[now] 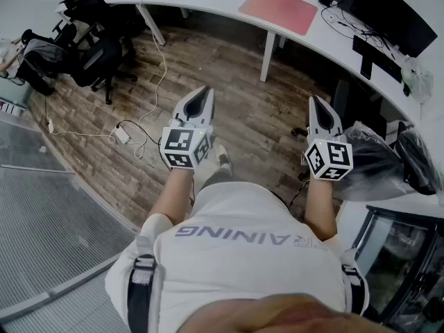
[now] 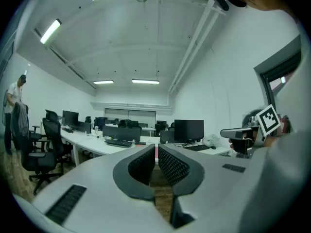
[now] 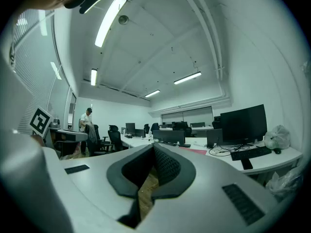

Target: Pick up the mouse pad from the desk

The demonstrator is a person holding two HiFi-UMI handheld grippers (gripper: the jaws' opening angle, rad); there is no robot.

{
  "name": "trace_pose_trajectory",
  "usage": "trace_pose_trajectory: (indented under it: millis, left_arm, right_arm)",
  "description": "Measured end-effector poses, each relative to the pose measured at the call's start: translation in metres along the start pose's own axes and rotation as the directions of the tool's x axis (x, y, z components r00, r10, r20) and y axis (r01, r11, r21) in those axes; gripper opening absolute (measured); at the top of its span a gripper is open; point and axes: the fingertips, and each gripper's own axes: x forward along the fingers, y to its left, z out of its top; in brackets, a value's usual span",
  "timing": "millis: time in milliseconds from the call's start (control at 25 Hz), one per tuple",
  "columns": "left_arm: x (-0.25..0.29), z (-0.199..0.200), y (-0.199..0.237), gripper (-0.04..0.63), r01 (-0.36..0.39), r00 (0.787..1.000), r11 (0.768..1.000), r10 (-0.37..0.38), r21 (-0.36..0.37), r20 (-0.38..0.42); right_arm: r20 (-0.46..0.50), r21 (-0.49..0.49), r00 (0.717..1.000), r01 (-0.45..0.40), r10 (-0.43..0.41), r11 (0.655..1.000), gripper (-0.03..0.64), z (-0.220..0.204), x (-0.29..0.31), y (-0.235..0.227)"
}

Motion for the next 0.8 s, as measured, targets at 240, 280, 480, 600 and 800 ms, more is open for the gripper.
trace_pose_trajectory:
  millis: [240, 280, 480, 600, 800]
  left_arm:
    - [0.002, -0.008, -0.005, 0.046, 0.021, 1.000, 1.000, -0.021, -0.004, -0.022]
    - [0.002, -0.010, -0.005, 0.046, 0.019, 0.999, 1.000, -0.019, -0.006, -0.025]
    - [0.004, -0.014, 0.004, 0.046, 0.006, 1.000, 1.000, -0.006, -0.022, -0.030]
    - [0.009, -0.014, 0.009, 0.046, 0.001, 0.999, 1.000, -0.002, -0.023, -0.033]
    - [0.017, -0.016, 0.017, 0.046, -0.003, 0.999, 1.000, 0.002, -0.028, -0.040]
  right_arm:
    - [-0.023, 0.003, 1.000, 0.010, -0.010, 1.000, 0.023, -0.010, 0.002, -0.001]
    - [-0.026, 0.005, 1.000, 0.010, -0.010, 1.000, 0.023, -0.012, 0.003, -0.001]
    - [-0.028, 0.040, 1.000, 0.014, -0.013, 0.999, 0.023, -0.020, 0.006, -0.003]
    - [-0.007, 0.079, 1.000, 0.011, -0.010, 0.997, 0.023, -0.019, 0.011, -0.007]
    - [-0.013, 0.086, 1.000, 0.009, -0.008, 0.996, 0.023, -0.021, 0.024, -0.008]
